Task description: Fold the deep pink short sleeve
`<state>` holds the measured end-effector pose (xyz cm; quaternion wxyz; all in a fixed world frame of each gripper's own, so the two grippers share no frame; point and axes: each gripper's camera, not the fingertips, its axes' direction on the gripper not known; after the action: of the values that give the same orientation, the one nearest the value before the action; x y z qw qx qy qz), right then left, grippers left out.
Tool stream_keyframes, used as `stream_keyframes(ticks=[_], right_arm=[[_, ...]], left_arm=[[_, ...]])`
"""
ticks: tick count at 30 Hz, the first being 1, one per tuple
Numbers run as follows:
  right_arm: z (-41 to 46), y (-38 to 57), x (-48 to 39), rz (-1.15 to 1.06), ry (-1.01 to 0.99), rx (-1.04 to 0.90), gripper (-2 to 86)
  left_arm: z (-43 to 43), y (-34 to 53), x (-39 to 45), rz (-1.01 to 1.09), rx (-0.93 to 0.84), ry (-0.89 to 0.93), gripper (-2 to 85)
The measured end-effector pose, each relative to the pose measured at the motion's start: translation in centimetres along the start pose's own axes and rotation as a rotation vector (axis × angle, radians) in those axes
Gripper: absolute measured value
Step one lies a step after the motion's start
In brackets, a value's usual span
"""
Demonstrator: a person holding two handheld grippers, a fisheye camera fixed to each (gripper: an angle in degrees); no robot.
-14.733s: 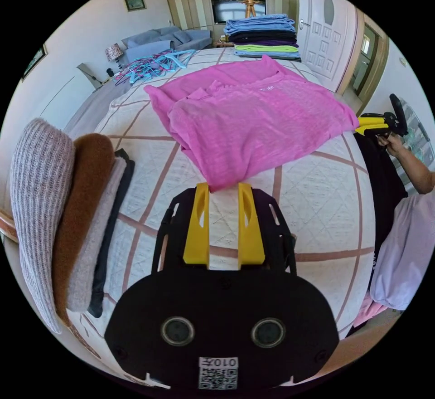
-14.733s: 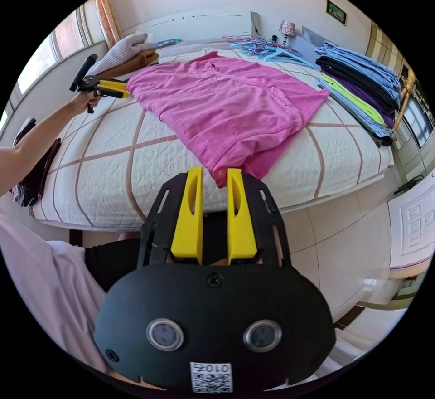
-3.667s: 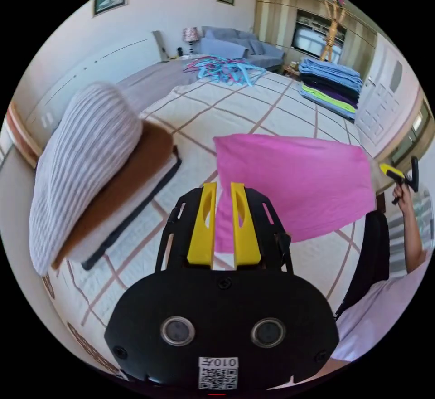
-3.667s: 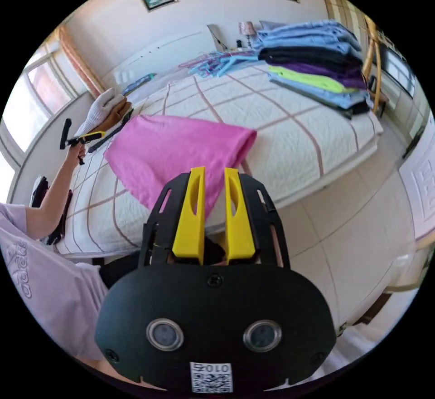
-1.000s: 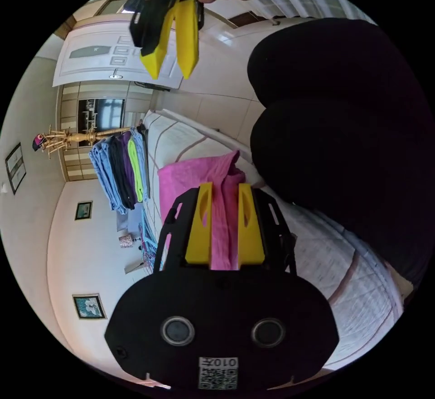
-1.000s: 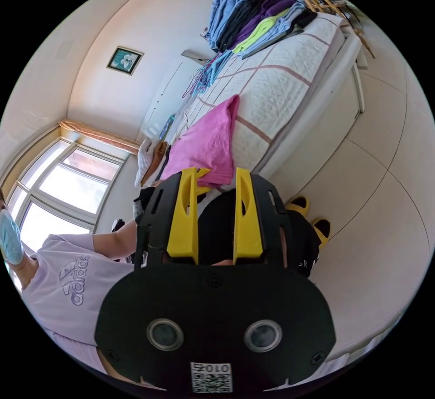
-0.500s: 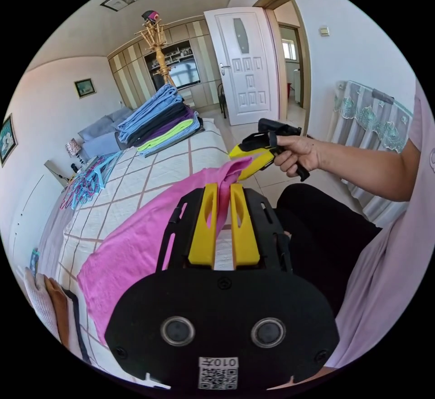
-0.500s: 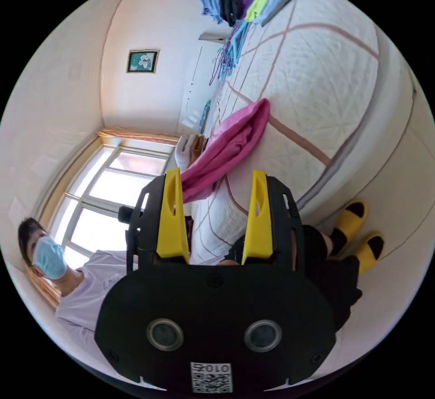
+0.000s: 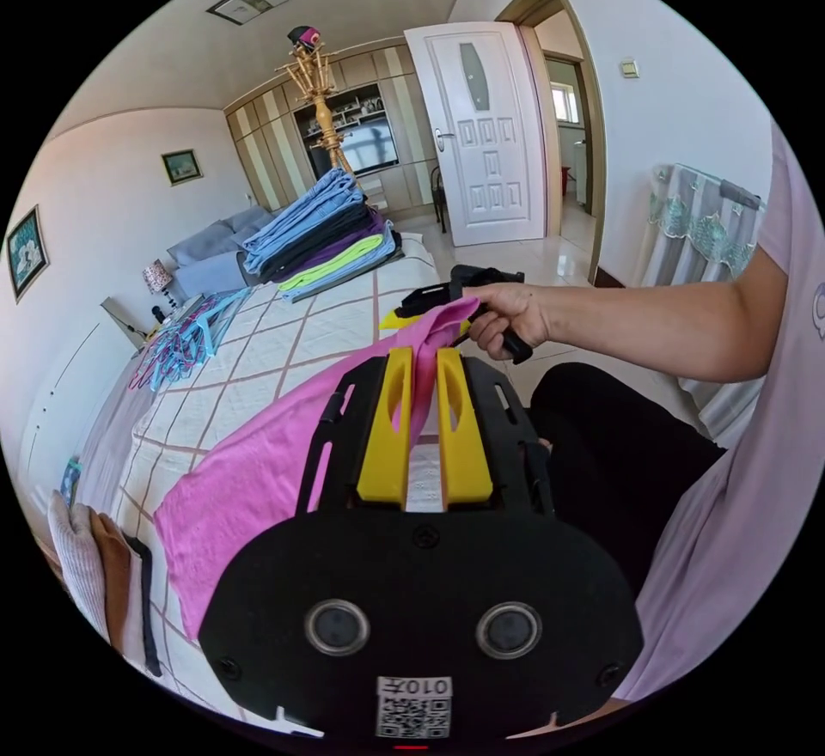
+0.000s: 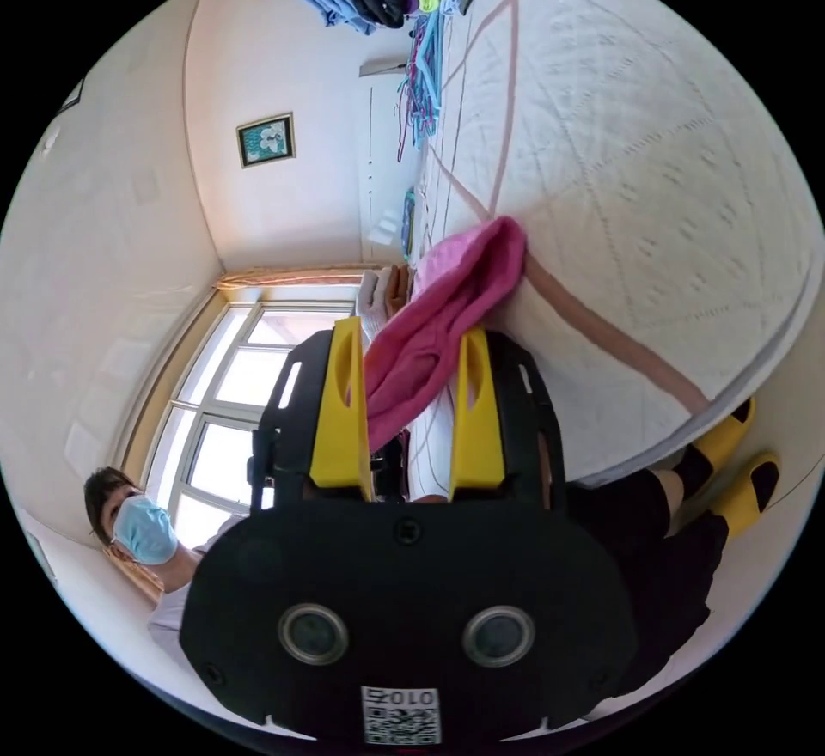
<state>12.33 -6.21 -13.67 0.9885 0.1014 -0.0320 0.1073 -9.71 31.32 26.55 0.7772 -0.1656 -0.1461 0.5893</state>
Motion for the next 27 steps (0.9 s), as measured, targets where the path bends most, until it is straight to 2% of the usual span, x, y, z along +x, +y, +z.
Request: stream_keyframes(ticks=[2,7,12,14,17,20,24,27], right_arm=[[0.4,1.0,-2.2,-0.028,0.120,0.029,8.2],[1.8,4.2,-8.9,-0.179,0.370,-0.001,6.3],[1.8,9.0,-17.5,-0.359,0.497,-0.010,6.0],[1.5,12.7,-21.8,-0.447,0.561,-0.003,6.0],[1.2,16.4,-23.6,-0.465,0.597,0.004,6.0],[2.4,17.9,-22.3,-0.376,0.655,-0.010,6.0],[5.2,18.1,-21.5,-0.310,0.669,-0.021,6.1],[9.5,16.4,-24.3,-0.361,0.646,-0.046,6.1]], left_arm=[[-1.0,-0.5,-0.2,0.008,-0.012,-0.012,5.1],[-5.2,-2.4,-0.2,0.018,-0.008,-0.031,5.1],[-11.4,-5.3,-0.1,0.026,0.061,-0.011,5.1],[-14.2,-6.5,-0.5,0.004,0.112,0.024,5.1],[-17.4,-7.3,-1.9,-0.076,0.185,0.135,5.1],[-17.8,-6.7,-5.0,-0.166,0.198,0.219,5.0],[-18.0,-3.8,-14.7,-0.421,0.224,0.418,4.9],[-20.9,-1.0,-22.7,-0.527,0.299,0.416,4.9]])
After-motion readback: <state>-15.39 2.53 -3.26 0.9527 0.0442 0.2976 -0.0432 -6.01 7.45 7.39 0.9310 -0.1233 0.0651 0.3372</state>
